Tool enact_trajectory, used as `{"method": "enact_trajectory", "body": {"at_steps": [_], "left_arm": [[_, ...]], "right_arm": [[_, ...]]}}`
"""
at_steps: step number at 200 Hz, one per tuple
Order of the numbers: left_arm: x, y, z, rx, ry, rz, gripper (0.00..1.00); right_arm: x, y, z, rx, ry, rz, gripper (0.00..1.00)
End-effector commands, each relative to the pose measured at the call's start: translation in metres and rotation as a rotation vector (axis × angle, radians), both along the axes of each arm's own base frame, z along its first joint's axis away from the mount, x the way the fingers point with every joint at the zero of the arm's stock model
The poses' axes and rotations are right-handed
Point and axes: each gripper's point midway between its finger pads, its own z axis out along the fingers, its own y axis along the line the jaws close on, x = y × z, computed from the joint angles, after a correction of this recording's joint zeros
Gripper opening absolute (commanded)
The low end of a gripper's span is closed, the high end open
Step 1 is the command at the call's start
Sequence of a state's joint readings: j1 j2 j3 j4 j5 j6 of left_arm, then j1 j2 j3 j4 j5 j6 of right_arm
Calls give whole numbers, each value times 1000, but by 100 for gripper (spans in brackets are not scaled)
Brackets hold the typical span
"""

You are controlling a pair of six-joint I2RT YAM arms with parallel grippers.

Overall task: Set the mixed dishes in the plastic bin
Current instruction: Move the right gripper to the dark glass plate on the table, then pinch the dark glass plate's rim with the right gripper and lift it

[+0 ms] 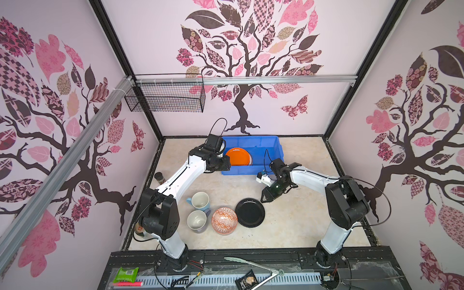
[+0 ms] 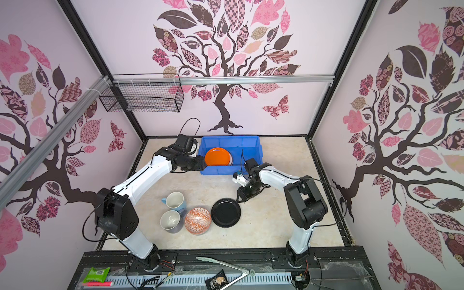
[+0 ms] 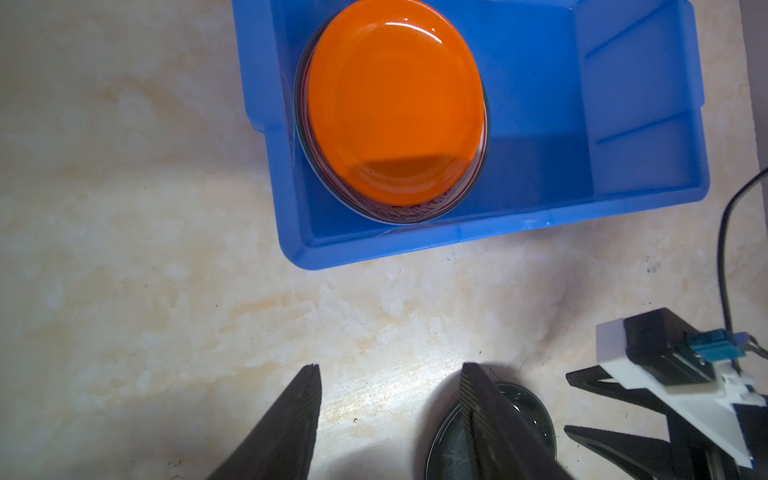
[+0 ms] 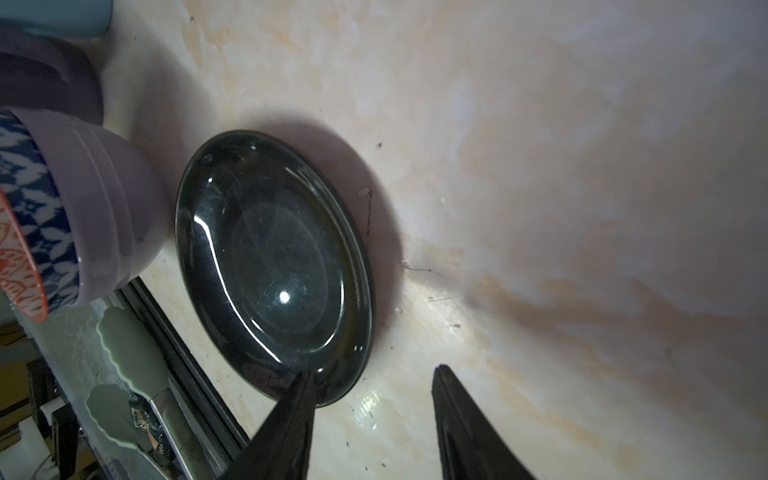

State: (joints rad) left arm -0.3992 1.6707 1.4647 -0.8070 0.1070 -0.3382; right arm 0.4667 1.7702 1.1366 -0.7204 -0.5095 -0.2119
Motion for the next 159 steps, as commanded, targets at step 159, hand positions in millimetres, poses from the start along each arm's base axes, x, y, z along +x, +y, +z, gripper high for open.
{"method": "enact_trajectory", "body": {"at_steps": [159], "left_arm": [[-39, 31, -6, 71, 12, 63, 58]], "right_arm": [[-12, 20, -40, 6, 109, 0, 32]]}}
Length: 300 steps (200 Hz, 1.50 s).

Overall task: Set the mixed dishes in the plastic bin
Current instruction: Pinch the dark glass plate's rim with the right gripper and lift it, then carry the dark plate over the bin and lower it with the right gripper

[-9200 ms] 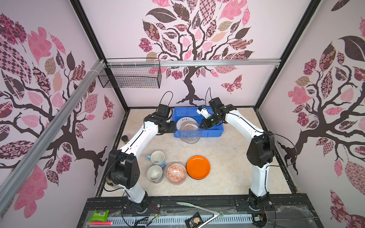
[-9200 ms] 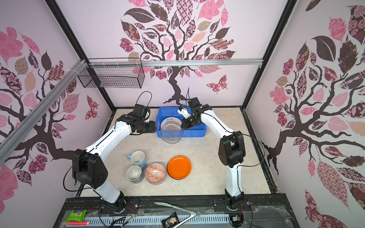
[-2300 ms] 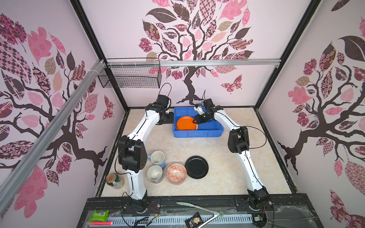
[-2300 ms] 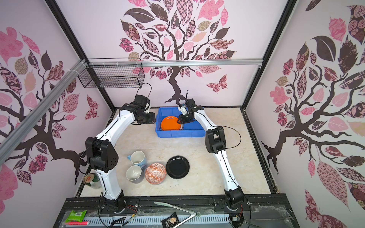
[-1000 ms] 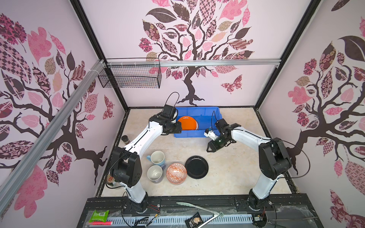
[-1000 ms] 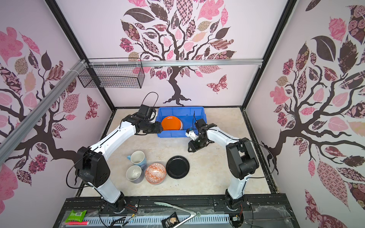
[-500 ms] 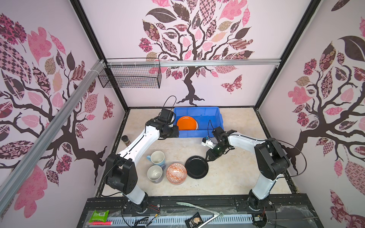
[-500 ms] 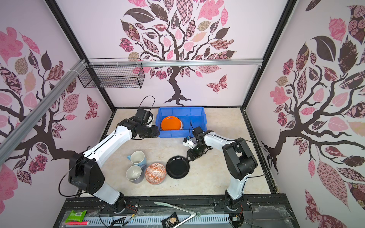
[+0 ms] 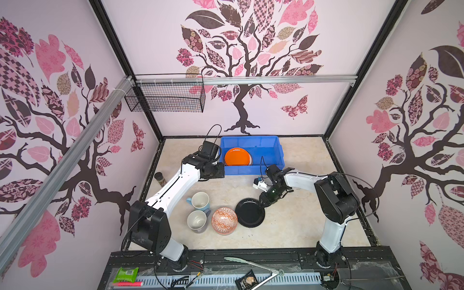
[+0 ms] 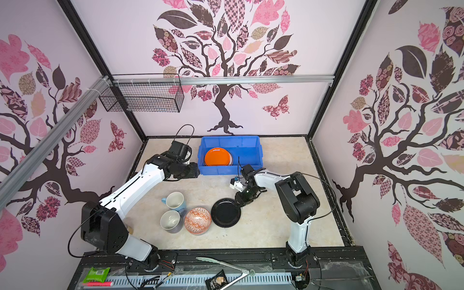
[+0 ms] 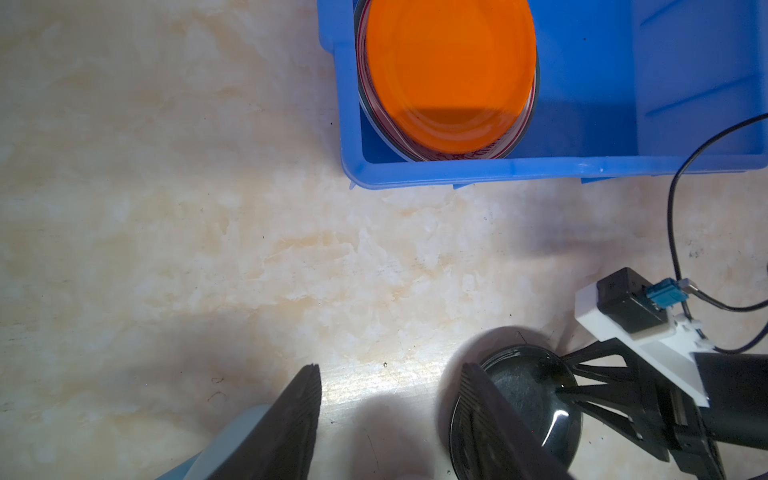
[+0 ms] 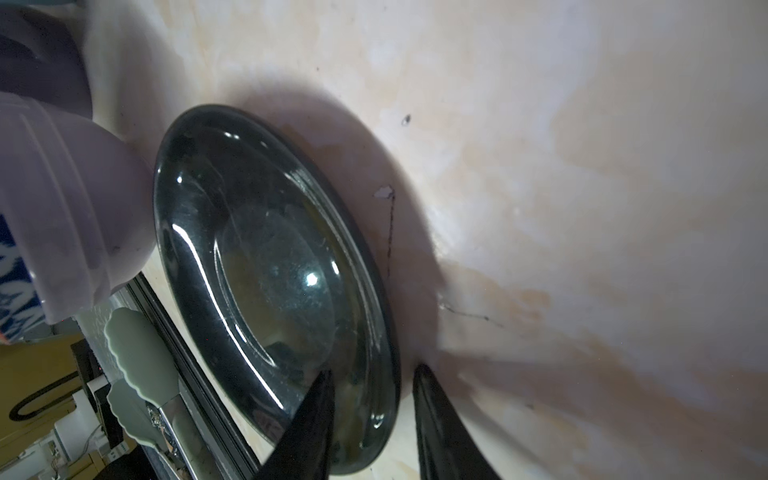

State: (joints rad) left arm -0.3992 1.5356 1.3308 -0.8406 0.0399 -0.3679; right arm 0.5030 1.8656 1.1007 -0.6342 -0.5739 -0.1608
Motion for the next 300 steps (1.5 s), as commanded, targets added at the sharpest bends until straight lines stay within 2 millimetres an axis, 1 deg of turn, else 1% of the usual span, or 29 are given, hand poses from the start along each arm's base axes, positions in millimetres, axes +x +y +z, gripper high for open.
{"method": "enact_trajectory", "body": {"at_steps": [1, 22, 42, 51, 61, 76, 98, 132, 155, 185, 202, 221, 239, 262, 295, 300], "left_arm": [[-4, 4, -3, 19, -3, 4, 58], [-3, 5, -4, 23, -7, 2, 58], [0, 4, -3, 26, -16, -4, 58], [2, 2, -2, 27, -20, -10, 58], [5, 2, -2, 28, -24, -11, 59], [9, 1, -2, 29, -26, -16, 58], [14, 1, 1, 27, -36, -14, 58], [24, 9, 8, 17, -66, 8, 58], [32, 17, 15, 9, -88, 30, 58], [44, 35, 30, 23, -135, 75, 58], [50, 45, 38, 29, -161, 99, 58], [58, 50, 46, 41, -185, 113, 58], [66, 49, 49, 46, -195, 114, 58], [77, 48, 50, 47, -204, 127, 58], [95, 43, 53, 37, -221, 130, 59], [98, 42, 53, 39, -218, 128, 58]], "right_arm": [[2, 2, -9, -22, 15, 0, 32], [3, 2, -11, -29, 17, -5, 27], [5, 1, -12, -44, 16, -9, 18], [7, 1, -10, -47, 9, -6, 12], [8, 1, -8, -51, 8, -3, 8], [10, 2, -2, -50, 1, 7, 4], [16, 4, 13, -49, -28, 21, 4], [28, 8, 50, -30, -81, 34, 4], [41, 11, 73, -16, -125, 34, 3], [69, 13, 101, 16, -170, 0, 4], [89, 14, 117, 38, -207, -26, 4], [114, 12, 134, 60, -245, -58, 4], [143, 10, 146, 83, -280, -102, 4], [180, 9, 150, 93, -320, -157, 4], [225, 20, 154, 131, -384, -201, 4], [230, 22, 151, 132, -386, -204, 4]]}}
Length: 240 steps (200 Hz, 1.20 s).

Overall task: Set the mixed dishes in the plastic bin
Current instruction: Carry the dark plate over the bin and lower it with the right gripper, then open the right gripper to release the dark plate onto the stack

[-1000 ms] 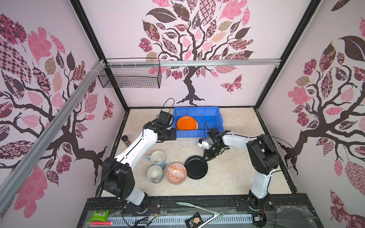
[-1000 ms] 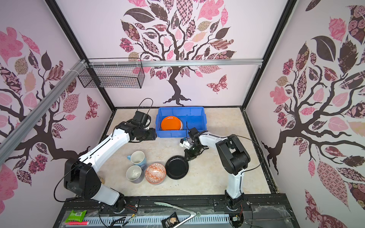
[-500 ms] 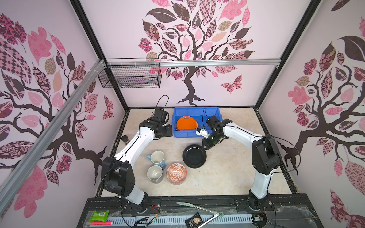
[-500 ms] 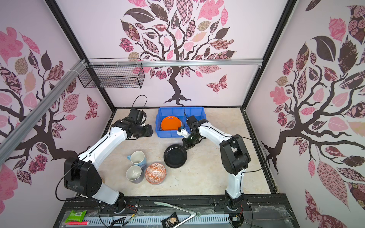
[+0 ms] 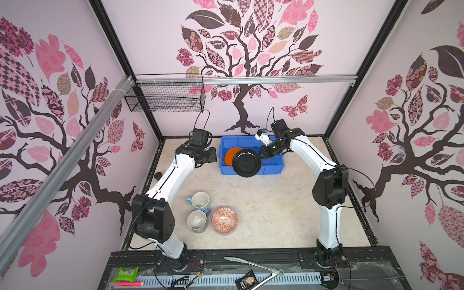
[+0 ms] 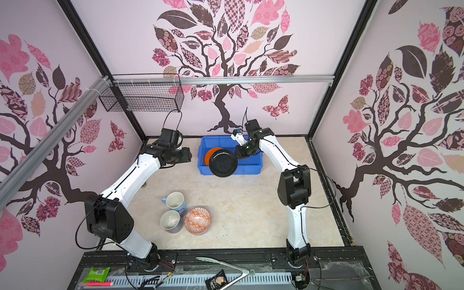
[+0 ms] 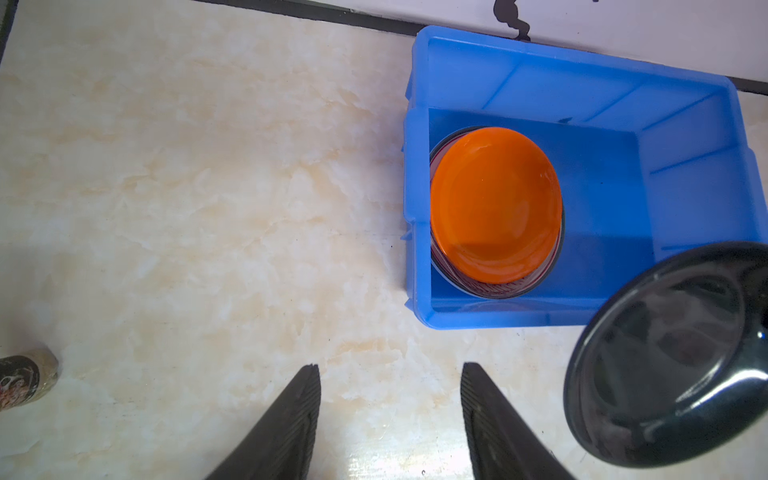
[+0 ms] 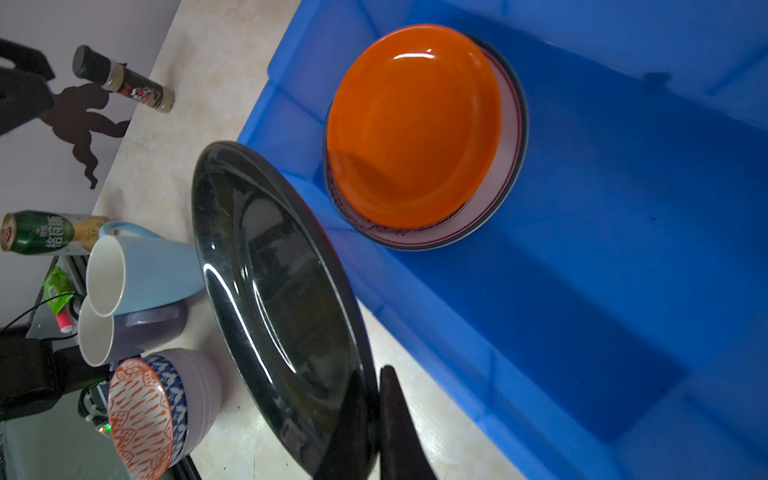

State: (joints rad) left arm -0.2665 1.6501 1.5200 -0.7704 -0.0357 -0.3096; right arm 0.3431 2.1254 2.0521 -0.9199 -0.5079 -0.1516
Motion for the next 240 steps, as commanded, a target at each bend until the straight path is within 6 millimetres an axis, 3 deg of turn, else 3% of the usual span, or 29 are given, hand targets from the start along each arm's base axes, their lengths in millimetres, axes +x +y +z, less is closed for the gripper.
{"method": "enact_trajectory", "body": {"at_steps": [1, 53, 93, 97, 121, 151, 207, 240], "left_arm": [[21, -4, 14, 0, -49, 0, 58], [40, -9, 15, 18, -39, -23, 58], [46, -10, 8, 35, -23, -39, 58], [46, -10, 8, 33, -22, -42, 58], [48, -8, 4, 40, -14, -48, 58], [50, -4, 1, 42, -6, -50, 58], [50, 5, -5, 36, 13, -51, 58], [50, 7, -9, 29, 23, -50, 58]], "right_arm": [[22, 13, -10, 26, 7, -15, 4], [74, 24, -15, 55, -100, -62, 5], [96, 29, -29, 67, -113, -99, 6], [98, 30, -48, 58, -83, -102, 6], [106, 33, -62, 65, -73, -120, 6], [111, 39, -72, 72, -76, -122, 7], [102, 55, -95, 33, -62, -88, 9], [99, 58, -99, 0, -79, -74, 26]]}}
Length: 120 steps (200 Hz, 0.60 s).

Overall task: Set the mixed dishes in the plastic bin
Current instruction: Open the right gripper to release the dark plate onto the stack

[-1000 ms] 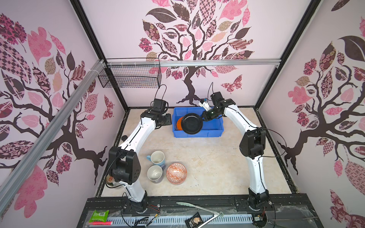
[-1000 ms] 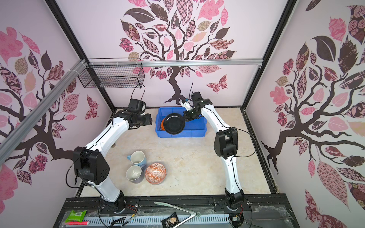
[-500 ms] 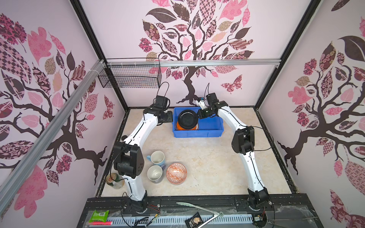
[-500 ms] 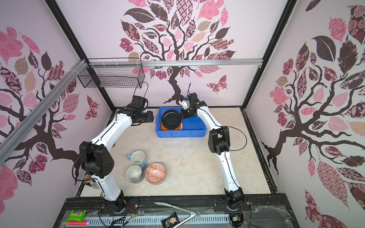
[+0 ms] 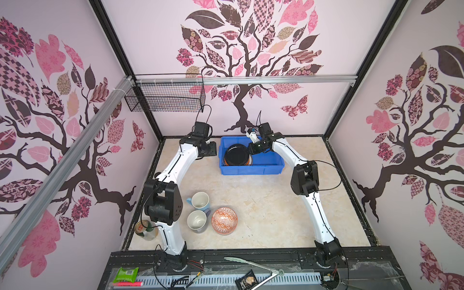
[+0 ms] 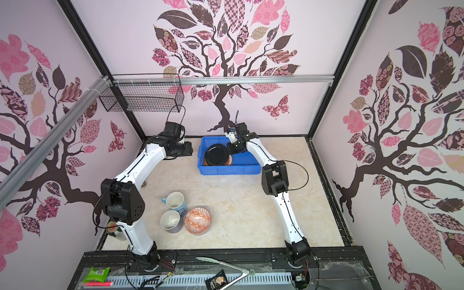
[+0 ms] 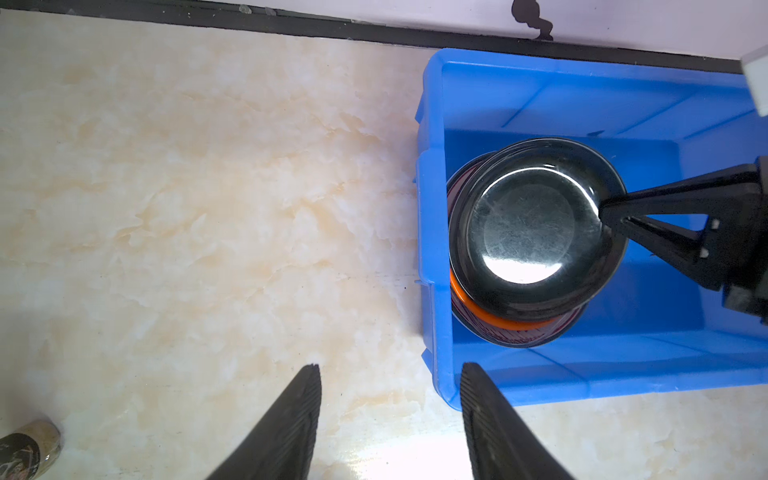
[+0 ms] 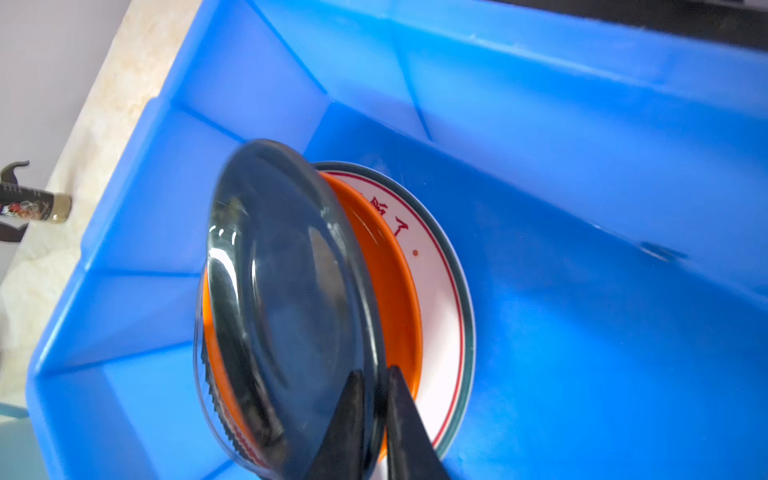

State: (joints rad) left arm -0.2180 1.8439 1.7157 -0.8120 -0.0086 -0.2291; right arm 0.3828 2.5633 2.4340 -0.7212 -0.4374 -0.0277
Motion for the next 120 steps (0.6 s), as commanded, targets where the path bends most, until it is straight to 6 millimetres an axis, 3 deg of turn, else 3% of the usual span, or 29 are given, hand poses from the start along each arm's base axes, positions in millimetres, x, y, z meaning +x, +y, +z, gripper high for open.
{"method": "enact_trajectory", "body": {"at_steps": [1, 28, 60, 97, 120], "left_arm": [[4, -1, 6, -8, -10, -18, 58], [5, -1, 4, -14, -6, -20, 58], [4, -3, 1, -27, 2, -23, 58], [4, -7, -1, -51, 8, -25, 58], [5, -8, -3, -62, 11, -26, 58]], "right_arm": [[0, 8, -17, -31, 1, 16, 26], [1, 4, -18, -57, -14, 13, 42], [4, -2, -7, -93, -64, 17, 53], [15, -15, 20, -162, -188, 7, 64], [24, -31, 32, -197, -231, -34, 64]]}}
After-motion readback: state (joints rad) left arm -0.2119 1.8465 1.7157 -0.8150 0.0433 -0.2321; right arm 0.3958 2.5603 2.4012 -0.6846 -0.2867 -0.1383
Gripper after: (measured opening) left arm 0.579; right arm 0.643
